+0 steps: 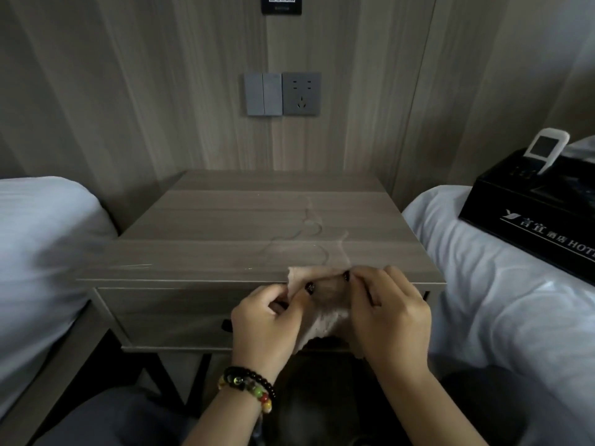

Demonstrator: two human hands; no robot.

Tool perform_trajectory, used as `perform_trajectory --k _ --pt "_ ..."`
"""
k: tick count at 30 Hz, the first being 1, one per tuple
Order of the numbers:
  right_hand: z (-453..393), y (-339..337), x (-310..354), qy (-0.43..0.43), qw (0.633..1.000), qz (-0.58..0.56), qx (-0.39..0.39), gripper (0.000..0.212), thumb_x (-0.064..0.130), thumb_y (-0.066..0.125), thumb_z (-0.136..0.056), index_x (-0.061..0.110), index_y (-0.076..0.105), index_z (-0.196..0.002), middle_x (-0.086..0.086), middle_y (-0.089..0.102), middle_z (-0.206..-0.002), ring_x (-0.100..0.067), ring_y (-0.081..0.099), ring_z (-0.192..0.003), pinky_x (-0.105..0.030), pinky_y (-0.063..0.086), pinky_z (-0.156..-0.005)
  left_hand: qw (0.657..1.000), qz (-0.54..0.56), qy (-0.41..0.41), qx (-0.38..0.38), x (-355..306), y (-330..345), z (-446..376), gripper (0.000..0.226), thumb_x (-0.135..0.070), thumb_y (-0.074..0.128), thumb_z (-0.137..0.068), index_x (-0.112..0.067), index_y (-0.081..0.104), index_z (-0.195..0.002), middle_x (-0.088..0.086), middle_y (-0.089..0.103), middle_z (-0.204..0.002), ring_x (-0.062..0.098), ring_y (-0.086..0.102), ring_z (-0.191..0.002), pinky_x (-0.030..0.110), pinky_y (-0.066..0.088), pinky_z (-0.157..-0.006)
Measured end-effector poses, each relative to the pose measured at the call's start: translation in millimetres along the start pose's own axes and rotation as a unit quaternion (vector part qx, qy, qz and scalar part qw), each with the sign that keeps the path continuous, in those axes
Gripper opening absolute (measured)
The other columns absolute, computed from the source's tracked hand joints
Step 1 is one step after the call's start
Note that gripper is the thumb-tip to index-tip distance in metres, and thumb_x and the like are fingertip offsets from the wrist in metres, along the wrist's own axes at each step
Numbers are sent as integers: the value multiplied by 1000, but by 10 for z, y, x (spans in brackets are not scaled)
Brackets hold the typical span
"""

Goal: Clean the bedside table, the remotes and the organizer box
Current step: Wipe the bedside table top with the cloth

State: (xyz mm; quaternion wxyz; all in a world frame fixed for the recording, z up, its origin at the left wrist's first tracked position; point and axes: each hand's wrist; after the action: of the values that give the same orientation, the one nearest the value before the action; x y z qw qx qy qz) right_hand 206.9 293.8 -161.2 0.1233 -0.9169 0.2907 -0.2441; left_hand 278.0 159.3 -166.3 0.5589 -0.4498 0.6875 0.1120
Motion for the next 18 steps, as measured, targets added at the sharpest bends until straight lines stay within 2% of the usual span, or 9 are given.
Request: perform_trajectory --k 3,6,8,11,13,15,17,18 --pt "37 97 46 39 999 2 -37 10 11 64 -86 11 72 -81 4 58 -57 -16 50 -46 -30 46 -43 998 23 40 -45 -45 36 -6 14 -19 78 -78 -18 70 -67 -2 58 -54 9 54 -48 14 39 -45" --pt "-21 82 99 83 994 0 -76 7 11 65 -85 11 71 -81 3 44 -43 -16 42 -34 -26 40 -36 993 78 63 -60 -110 6 -43 10 -20 79 -76 -24 70 -74 -11 63 -61 6 57 -52 11 42 -49" --pt "-102 101 159 100 993 -1 -66 7 14 64 -86 11 70 -83 4 43 -40 -15 41 -31 -25 38 -36 992 62 93 -64 -115 -24 -90 11 -23 79 -76 -23 68 -74 -10 59 -57 7 56 -52 11 41 -50" --pt "-135 189 296 79 997 -5 -21 11 22 57 -91 13 63 -94 1 55 -50 -16 48 -35 -26 40 -37 990 6 103 -96 -44 -83 -186 15 -28 79 -77 -23 66 -71 -11 53 -54 9 52 -49 13 39 -49" --pt "-37 265 378 25 1000 -13 2 12 14 60 -90 12 58 -102 -3 65 -68 -18 59 -51 -29 46 -44 985 -41 112 -122 5 -159 -248 13 -28 79 -77 -22 67 -74 -11 57 -60 4 52 -51 18 44 -50" --pt "125 377 437 -51 997 -37 40 23 3 62 -86 8 58 -109 -6 68 -95 -20 64 -86 -37 54 -69 977 -91 132 -141 34 -266 -297 12 -26 78 -77 -19 69 -76 -10 62 -67 6 56 -55 24 48 -51" --pt "264 505 495 -105 990 -30 89 28 4 56 -87 5 61 -115 -9 65 -118 -23 57 -116 -42 46 -96 967 -139 145 -159 74 -388 -348 12 -25 79 -76 -17 70 -75 -8 63 -70 11 59 -59 23 46 -54" --pt "311 570 533 -118 987 -19 109 32 8 53 -88 4 62 -118 -10 62 -125 -26 53 -124 -44 41 -103 963 -155 143 -166 103 -452 -380 13 -25 79 -75 -16 70 -74 -7 63 -71 13 59 -61 22 43 -57"
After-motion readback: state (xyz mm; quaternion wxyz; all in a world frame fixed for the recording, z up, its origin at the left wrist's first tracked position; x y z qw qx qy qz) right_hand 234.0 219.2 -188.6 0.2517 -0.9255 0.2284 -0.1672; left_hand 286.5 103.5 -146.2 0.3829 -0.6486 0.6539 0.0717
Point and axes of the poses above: each hand's wrist, its own z-axis away from the middle knuckle, its own y-axis out of the palm, x = y × z
